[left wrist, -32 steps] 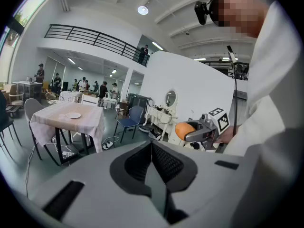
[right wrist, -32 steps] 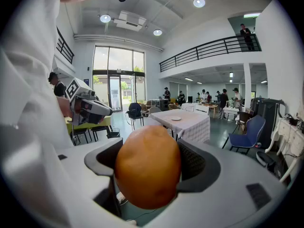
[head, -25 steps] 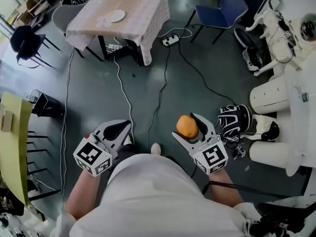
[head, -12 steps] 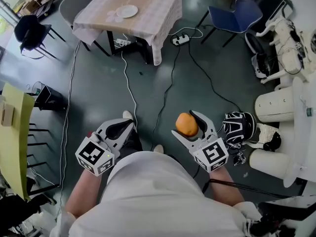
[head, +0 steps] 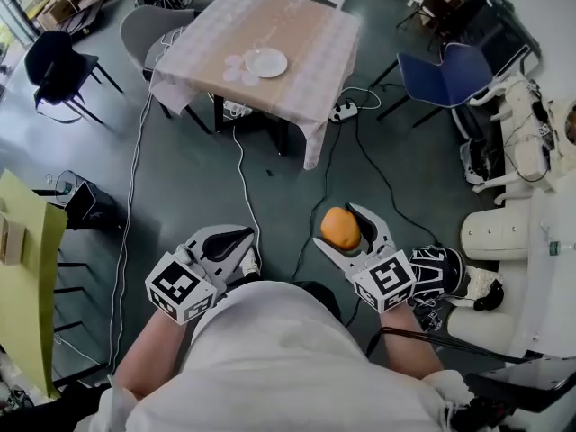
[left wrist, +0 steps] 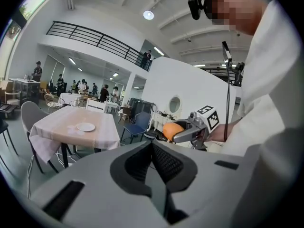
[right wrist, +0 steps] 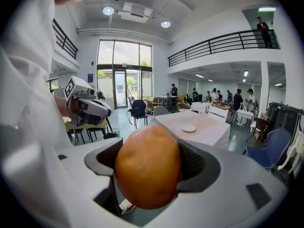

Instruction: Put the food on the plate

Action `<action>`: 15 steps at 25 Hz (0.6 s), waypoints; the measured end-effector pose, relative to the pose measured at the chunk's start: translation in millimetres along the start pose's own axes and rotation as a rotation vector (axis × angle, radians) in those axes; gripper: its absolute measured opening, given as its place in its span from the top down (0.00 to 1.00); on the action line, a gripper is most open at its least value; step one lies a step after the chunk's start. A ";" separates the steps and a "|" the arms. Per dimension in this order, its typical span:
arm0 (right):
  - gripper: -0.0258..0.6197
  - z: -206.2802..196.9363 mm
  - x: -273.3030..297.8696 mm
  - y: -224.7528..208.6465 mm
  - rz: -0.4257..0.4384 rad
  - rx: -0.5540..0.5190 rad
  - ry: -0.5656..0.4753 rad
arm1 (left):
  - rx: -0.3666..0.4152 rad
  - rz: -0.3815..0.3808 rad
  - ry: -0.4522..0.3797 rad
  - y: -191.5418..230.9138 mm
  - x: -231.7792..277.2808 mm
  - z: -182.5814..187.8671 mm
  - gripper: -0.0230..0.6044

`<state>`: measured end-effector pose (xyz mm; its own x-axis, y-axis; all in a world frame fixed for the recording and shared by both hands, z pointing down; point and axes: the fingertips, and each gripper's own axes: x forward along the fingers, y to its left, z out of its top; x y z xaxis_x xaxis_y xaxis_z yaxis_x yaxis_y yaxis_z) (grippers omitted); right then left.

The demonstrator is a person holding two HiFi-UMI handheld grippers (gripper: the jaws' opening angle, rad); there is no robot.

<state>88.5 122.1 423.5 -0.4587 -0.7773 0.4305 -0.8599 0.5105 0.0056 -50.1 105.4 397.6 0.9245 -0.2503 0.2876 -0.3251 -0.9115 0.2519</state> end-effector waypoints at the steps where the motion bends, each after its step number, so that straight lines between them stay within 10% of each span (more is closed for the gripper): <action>1: 0.38 9.7 16.7 -2.6 -0.001 -0.005 -0.001 | 0.005 -0.001 0.003 15.4 -6.2 2.5 0.95; 15: 0.38 84.7 199.1 -62.8 0.124 -0.124 0.061 | -0.108 0.185 -0.062 159.5 -42.8 21.7 0.95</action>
<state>32.3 -95.8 432.5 -0.5415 -0.6839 0.4890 -0.7617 0.6452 0.0589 -137.2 -36.4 405.4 0.8565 -0.4327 0.2814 -0.5067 -0.8087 0.2987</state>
